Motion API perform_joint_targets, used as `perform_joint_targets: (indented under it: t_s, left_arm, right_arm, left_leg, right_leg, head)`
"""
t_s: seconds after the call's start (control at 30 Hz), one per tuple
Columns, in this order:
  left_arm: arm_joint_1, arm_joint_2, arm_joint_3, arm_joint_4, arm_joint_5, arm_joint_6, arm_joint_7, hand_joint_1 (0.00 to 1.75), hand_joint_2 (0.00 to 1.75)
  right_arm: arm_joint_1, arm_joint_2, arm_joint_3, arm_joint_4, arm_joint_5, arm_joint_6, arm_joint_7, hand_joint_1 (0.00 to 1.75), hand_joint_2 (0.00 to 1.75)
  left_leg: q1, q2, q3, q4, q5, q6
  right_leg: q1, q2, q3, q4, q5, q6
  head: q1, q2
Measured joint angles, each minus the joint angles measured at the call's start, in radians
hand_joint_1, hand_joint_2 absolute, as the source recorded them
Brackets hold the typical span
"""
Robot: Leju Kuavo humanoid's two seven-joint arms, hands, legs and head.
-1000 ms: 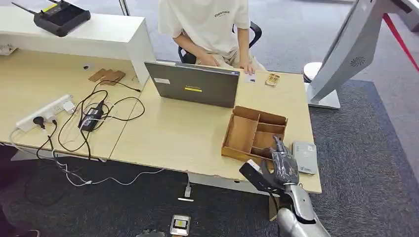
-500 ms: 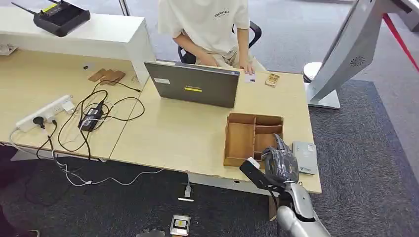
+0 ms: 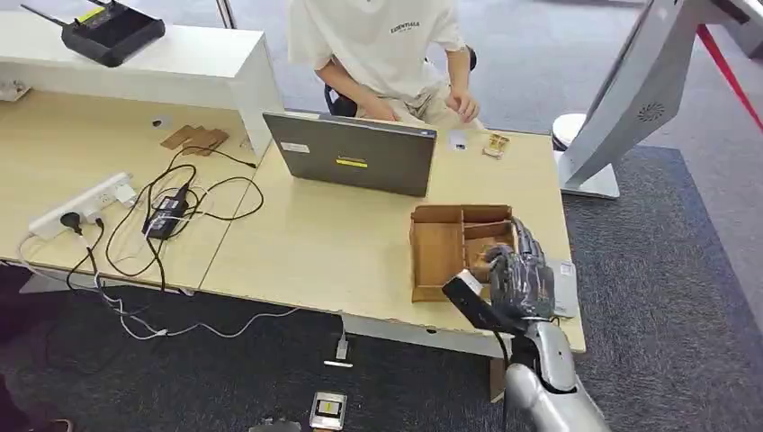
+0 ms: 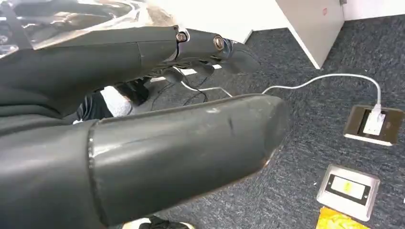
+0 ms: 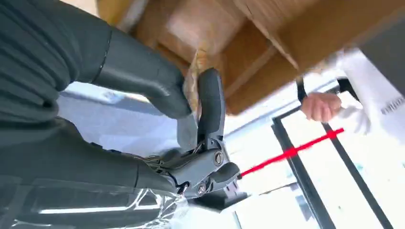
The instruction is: Pass the card to the sensor for recognition and then transmit it.
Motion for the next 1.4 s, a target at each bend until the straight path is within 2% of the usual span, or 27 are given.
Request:
perform_joint_targets:
  t_s: [0.33, 0.57, 0.7, 0.83, 1.1, 1.13, 1.17, 1.2, 1.23, 1.27, 1.4]
  left_arm:
    - [-0.001, 0.000, 0.000, 0.000, -0.016, -0.004, -0.010, 0.00, 0.00]
    - [-0.007, -0.003, 0.000, 0.000, -0.032, -0.024, -0.018, 0.00, 0.00]
    - [-0.014, -0.006, -0.001, 0.000, -0.052, -0.044, -0.019, 0.00, 0.00]
    - [-0.025, -0.008, -0.001, 0.000, -0.077, -0.058, -0.026, 0.00, 0.00]
    - [-0.029, -0.013, -0.001, 0.000, -0.103, -0.075, -0.035, 0.00, 0.00]
    - [-0.029, -0.013, 0.000, 0.000, -0.105, -0.076, -0.036, 0.00, 0.00]
    - [-0.029, -0.013, 0.000, 0.000, -0.106, -0.076, -0.036, 0.00, 0.00]
    - [-0.029, -0.013, 0.000, 0.000, -0.105, -0.076, -0.036, 0.00, 0.00]
    - [-0.029, -0.013, 0.000, 0.000, -0.105, -0.076, -0.036, 0.00, 0.00]
    - [-0.028, -0.013, 0.000, 0.000, -0.105, -0.076, -0.036, 0.00, 0.00]
    - [-0.028, -0.013, 0.000, 0.000, -0.102, -0.076, -0.040, 0.00, 0.00]
  right_arm:
    - [-0.133, -0.059, -0.050, -0.225, 0.014, 0.038, 0.061, 1.75, 1.75]
    - [-0.216, -0.061, -0.043, -0.248, -0.052, 0.103, 0.053, 1.75, 1.75]
    - [-0.301, -0.044, -0.034, -0.175, -0.124, 0.128, 0.023, 1.75, 1.75]
    - [-0.402, -0.010, -0.021, -0.033, -0.196, 0.138, -0.007, 1.75, 1.75]
    - [-0.540, 0.063, 0.009, 0.264, -0.180, 0.121, -0.004, 1.73, 1.75]
    - [-0.549, 0.070, 0.012, 0.297, -0.179, 0.118, 0.000, 1.66, 1.75]
    - [-0.557, 0.076, 0.014, 0.322, -0.179, 0.116, 0.002, 0.94, 1.75]
    - [-0.565, 0.081, 0.016, 0.349, -0.178, 0.113, 0.003, 0.37, 1.75]
    - [-0.571, 0.087, 0.019, 0.373, -0.178, 0.111, 0.005, 0.05, 1.75]
    - [-0.573, 0.091, 0.020, 0.395, -0.176, 0.109, 0.007, 0.00, 1.75]
    - [-0.583, 0.108, 0.029, 0.468, -0.171, 0.092, 0.007, 0.00, 1.75]
  left_leg:
    - [0.000, 0.000, 0.000, 0.000, 0.000, 0.000]
    - [0.000, 0.000, -0.001, 0.000, 0.000, 0.000]
    - [0.000, 0.000, -0.001, 0.000, 0.001, -0.001]
    - [0.000, -0.001, -0.001, 0.000, 0.001, 0.000]
    - [0.000, -0.001, -0.001, 0.000, 0.001, 0.000]
    - [0.000, -0.002, -0.001, 0.000, 0.001, 0.000]
    - [0.000, -0.002, -0.001, 0.000, 0.001, 0.000]
    - [0.000, -0.002, -0.001, 0.000, 0.001, 0.000]
    - [0.000, -0.001, -0.001, 0.000, 0.001, 0.000]
    - [0.000, -0.001, -0.001, 0.000, 0.001, 0.000]
    - [0.000, -0.001, -0.001, 0.000, 0.001, 0.000]
  right_leg:
    - [0.000, 0.000, 0.000, 0.000, 0.000, 0.000]
    - [0.000, 0.000, 0.000, 0.001, 0.000, 0.000]
    - [0.000, 0.000, 0.000, 0.001, 0.001, -0.001]
    - [0.000, 0.000, 0.000, 0.001, 0.001, -0.001]
    - [0.000, 0.000, 0.000, 0.001, 0.001, -0.001]
    - [0.000, 0.000, -0.001, 0.001, 0.001, -0.001]
    - [0.000, 0.000, -0.001, 0.001, 0.001, -0.001]
    - [0.000, 0.000, -0.001, 0.001, 0.001, -0.001]
    - [0.000, 0.000, -0.001, 0.001, 0.001, -0.001]
    - [0.000, 0.000, -0.001, 0.001, 0.001, -0.001]
    - [0.000, 0.000, -0.001, 0.001, 0.001, -0.001]
  head:
    - [0.000, 0.000]
    - [0.000, 0.000]
    - [0.000, 0.000]
    - [0.000, 0.000]
    - [0.000, 0.000]
    - [0.000, 0.000]
    - [0.000, 0.000]
    - [0.000, 0.000]
    - [0.000, 0.000]
    - [0.000, 0.000]
    - [0.000, 0.000]
